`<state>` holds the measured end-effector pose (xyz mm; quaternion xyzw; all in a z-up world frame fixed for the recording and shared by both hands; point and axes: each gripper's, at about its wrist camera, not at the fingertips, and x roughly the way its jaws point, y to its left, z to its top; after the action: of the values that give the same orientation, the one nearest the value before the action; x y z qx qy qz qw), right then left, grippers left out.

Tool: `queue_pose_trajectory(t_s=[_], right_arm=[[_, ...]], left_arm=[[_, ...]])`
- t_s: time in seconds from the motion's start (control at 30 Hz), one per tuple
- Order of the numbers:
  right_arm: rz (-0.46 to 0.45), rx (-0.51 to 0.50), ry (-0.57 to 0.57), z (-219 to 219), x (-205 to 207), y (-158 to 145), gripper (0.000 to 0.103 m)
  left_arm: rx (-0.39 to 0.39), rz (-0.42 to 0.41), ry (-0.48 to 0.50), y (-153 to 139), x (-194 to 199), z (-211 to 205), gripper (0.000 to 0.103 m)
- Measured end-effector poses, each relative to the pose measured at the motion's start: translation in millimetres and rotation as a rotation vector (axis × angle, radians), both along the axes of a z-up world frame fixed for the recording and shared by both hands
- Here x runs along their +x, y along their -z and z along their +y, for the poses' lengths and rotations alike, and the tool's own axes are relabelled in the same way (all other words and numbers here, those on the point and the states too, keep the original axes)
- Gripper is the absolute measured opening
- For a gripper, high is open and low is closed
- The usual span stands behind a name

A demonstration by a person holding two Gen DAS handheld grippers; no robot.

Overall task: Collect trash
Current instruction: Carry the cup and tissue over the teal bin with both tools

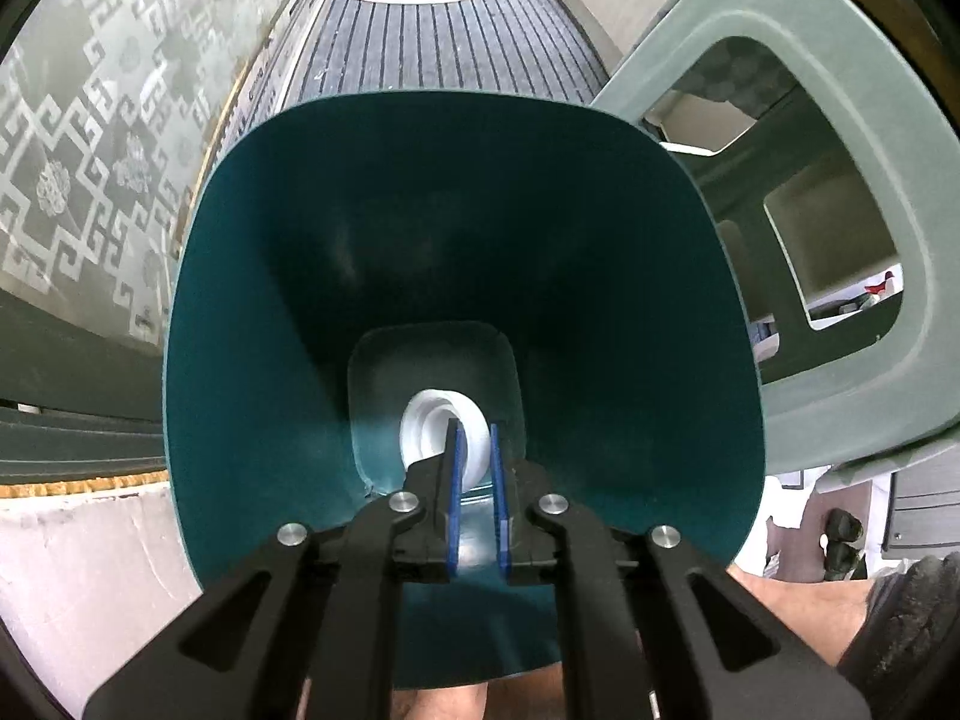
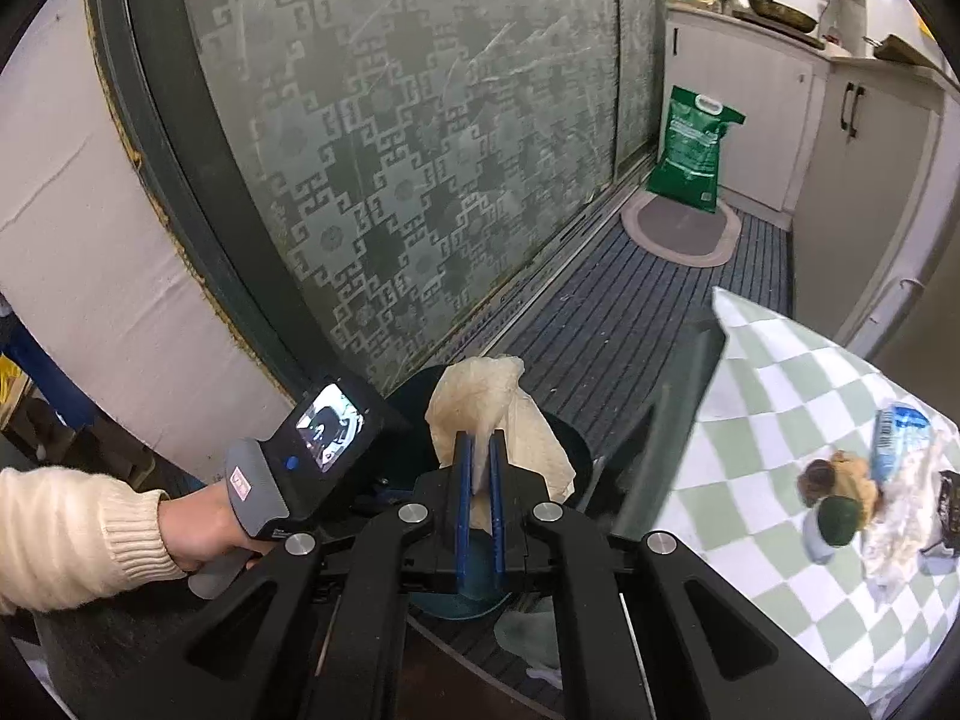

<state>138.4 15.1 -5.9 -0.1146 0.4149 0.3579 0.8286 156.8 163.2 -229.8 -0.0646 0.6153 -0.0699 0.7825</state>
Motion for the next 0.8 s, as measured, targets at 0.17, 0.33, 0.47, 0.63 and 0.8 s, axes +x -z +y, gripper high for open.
queue_pose_trajectory(t_s=[0.17,0.33,0.47,0.63,0.8], right_arm=[[0.025,-0.038,-0.009,14.9,2.9,16.8,0.005],[0.066,-0.074,-0.020,31.9,6.5,42.6,0.005],[0.093,-0.106,-0.031,45.4,6.9,63.6,0.005],[0.132,-0.139,-0.029,57.2,11.3,89.4,0.005],[0.171,-0.149,-0.019,62.7,16.5,110.0,0.005]], left_arm=[[0.009,-0.035,-0.011,-13.8,-4.8,5.9,0.017],[0.004,-0.141,-0.039,-50.9,-13.1,16.4,0.017],[0.017,-0.243,-0.048,-87.5,-22.3,20.2,0.016],[0.010,-0.340,-0.063,-129.3,-34.2,17.8,0.016],[0.011,-0.435,-0.080,-166.7,-46.9,19.1,0.016]])
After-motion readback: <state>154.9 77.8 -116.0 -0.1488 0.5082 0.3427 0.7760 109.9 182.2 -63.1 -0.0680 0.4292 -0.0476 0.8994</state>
